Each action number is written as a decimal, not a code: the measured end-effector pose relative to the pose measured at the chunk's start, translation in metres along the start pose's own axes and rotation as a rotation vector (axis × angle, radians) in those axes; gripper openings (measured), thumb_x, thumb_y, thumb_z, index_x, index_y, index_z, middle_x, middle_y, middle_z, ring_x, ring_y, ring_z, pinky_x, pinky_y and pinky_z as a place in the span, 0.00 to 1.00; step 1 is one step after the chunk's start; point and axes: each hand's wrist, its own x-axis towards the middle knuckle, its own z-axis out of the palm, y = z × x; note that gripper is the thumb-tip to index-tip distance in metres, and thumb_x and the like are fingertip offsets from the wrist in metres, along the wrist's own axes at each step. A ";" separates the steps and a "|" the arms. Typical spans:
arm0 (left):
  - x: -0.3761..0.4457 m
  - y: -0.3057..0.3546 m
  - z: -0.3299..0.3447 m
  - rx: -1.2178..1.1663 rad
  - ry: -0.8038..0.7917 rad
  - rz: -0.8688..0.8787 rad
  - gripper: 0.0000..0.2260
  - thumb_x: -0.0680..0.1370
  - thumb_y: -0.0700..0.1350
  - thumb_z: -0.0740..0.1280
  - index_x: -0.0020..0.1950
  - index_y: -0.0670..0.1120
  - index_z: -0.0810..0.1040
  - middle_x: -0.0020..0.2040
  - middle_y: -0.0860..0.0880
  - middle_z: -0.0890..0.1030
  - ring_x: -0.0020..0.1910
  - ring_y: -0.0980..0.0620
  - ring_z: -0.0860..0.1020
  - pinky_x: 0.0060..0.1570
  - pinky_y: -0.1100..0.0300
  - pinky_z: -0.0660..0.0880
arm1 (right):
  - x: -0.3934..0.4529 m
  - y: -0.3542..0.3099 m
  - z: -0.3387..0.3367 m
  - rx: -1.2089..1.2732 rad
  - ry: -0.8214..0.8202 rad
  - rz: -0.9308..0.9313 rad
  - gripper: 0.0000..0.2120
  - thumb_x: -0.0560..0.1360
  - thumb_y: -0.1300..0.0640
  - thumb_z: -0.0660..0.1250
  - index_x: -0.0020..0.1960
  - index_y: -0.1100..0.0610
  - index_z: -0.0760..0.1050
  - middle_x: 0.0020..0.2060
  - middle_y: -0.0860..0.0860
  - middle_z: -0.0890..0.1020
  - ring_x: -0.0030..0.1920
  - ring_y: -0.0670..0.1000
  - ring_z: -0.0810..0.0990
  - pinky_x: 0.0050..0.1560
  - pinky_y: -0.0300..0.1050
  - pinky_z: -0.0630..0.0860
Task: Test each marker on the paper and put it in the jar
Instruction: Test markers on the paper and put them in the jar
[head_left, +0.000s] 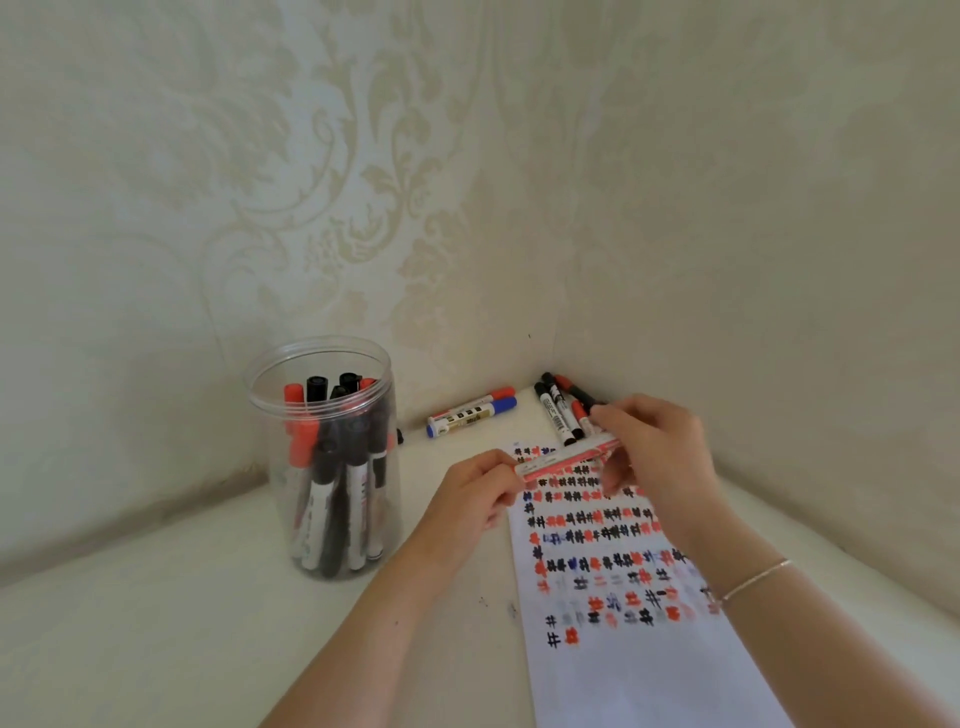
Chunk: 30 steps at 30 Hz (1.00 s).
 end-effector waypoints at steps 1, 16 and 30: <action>-0.002 0.001 0.002 0.034 0.012 0.009 0.09 0.78 0.36 0.60 0.39 0.36 0.74 0.30 0.50 0.71 0.24 0.58 0.60 0.27 0.64 0.57 | 0.002 0.000 0.003 -0.255 0.048 -0.109 0.09 0.79 0.55 0.64 0.44 0.59 0.78 0.27 0.53 0.77 0.22 0.48 0.72 0.25 0.39 0.72; -0.023 0.039 0.016 0.267 0.566 0.440 0.16 0.79 0.44 0.64 0.32 0.44 0.70 0.23 0.49 0.69 0.23 0.57 0.68 0.24 0.64 0.64 | -0.014 -0.015 0.028 -0.248 0.078 -0.210 0.26 0.77 0.55 0.65 0.23 0.56 0.61 0.15 0.44 0.59 0.17 0.44 0.56 0.20 0.33 0.57; -0.040 0.151 -0.052 0.381 0.889 0.956 0.13 0.81 0.42 0.62 0.65 0.47 0.70 0.43 0.49 0.81 0.42 0.56 0.81 0.43 0.71 0.73 | 0.005 -0.065 0.114 0.156 -0.183 -0.307 0.13 0.79 0.58 0.61 0.37 0.58 0.75 0.25 0.51 0.74 0.24 0.48 0.73 0.28 0.41 0.72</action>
